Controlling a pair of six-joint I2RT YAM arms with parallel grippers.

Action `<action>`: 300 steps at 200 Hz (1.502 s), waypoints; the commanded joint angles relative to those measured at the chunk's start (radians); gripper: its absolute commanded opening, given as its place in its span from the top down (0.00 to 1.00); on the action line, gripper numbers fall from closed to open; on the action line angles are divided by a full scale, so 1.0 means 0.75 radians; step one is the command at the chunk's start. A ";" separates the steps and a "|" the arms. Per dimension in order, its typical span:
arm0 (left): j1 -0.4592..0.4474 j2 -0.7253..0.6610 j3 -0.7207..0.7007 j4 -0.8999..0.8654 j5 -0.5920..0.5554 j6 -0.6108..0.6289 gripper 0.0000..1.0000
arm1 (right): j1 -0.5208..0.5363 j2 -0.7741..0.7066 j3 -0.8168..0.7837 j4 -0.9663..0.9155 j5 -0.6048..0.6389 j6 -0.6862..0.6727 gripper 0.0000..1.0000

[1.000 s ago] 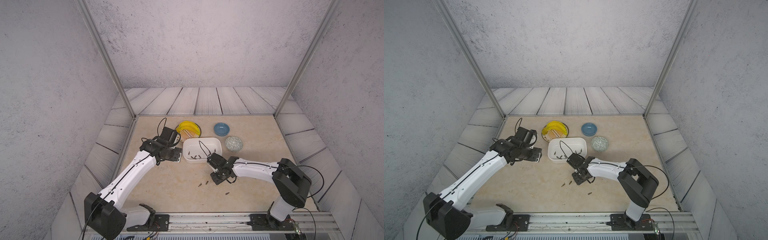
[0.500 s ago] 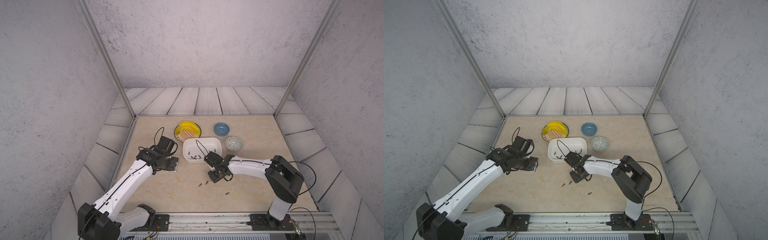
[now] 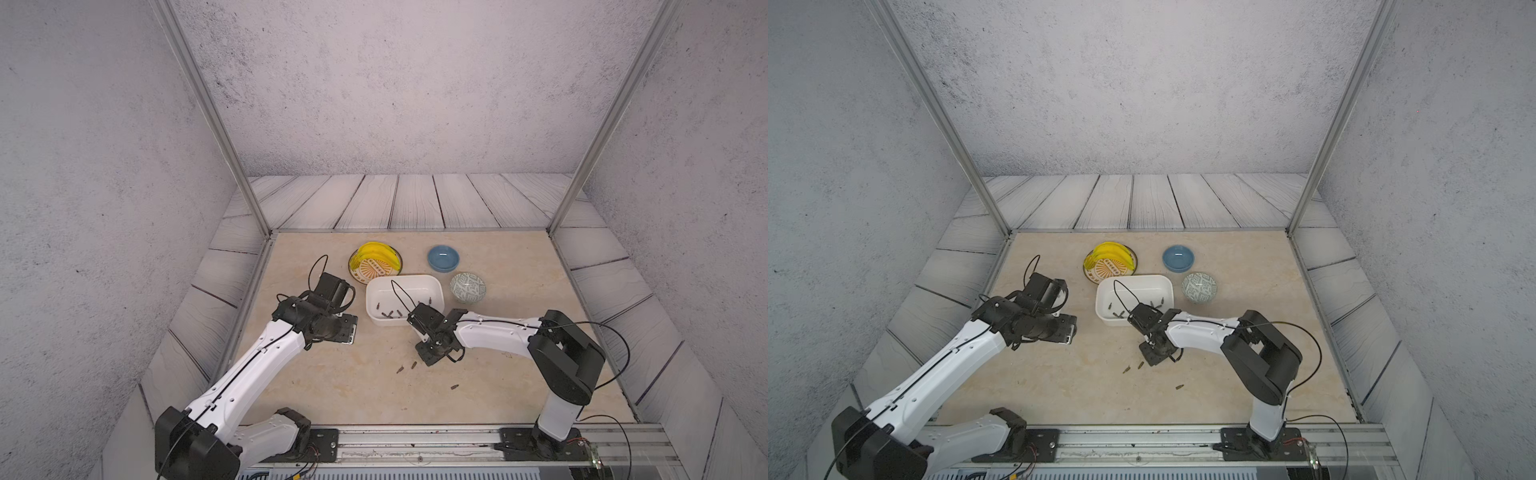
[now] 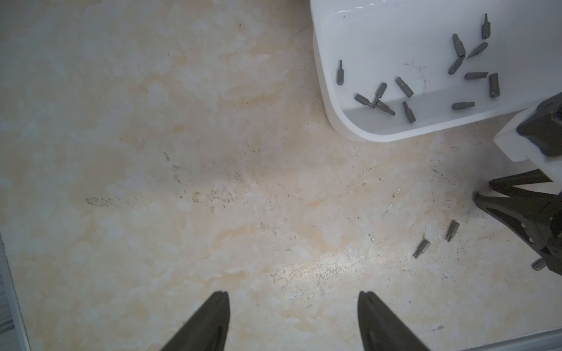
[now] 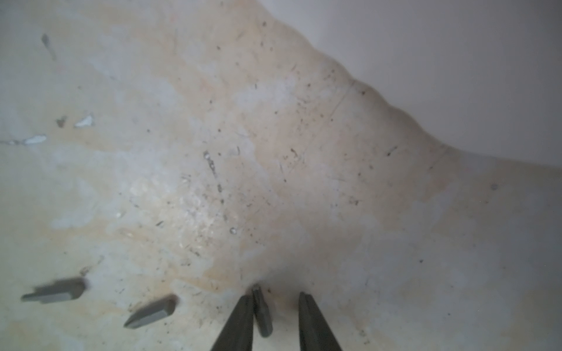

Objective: Put the bit on the desktop into the storage box
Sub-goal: Pick up the screwdriver bit from the center of the board, then place the screwdriver bit in the storage box.

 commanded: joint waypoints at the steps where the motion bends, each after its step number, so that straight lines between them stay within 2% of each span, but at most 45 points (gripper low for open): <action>1: 0.008 -0.014 -0.007 -0.029 0.018 -0.007 0.28 | 0.017 0.068 0.021 -0.103 0.026 0.014 0.71; 38: 0.007 -0.014 -0.005 -0.033 0.026 -0.009 0.28 | 0.044 0.126 0.047 -0.147 0.082 0.034 0.74; 128: 0.007 -0.012 -0.004 -0.041 0.067 -0.005 0.28 | 0.050 0.159 0.035 -0.161 0.047 0.079 0.96; 141: 0.006 -0.012 -0.003 -0.041 0.079 -0.005 0.28 | 0.050 0.144 0.029 -0.158 0.050 0.090 1.00; 177: 0.001 -0.022 -0.016 -0.030 0.094 -0.015 0.29 | 0.050 -0.015 0.047 -0.190 0.059 0.120 1.00; 203: -0.005 -0.028 -0.049 -0.003 0.119 -0.029 0.29 | 0.043 -0.120 0.184 -0.330 0.137 0.096 1.00; 228: -0.038 -0.045 -0.106 0.040 0.111 -0.058 0.31 | -0.008 -0.106 0.362 -0.431 0.199 0.023 1.00; 268: -0.210 -0.103 -0.224 0.116 0.017 -0.165 0.32 | -0.165 0.077 0.689 -0.490 0.145 -0.108 1.00; 300: -0.369 -0.065 -0.245 0.163 -0.034 -0.262 0.32 | -0.212 0.271 0.944 -0.579 0.109 -0.165 1.00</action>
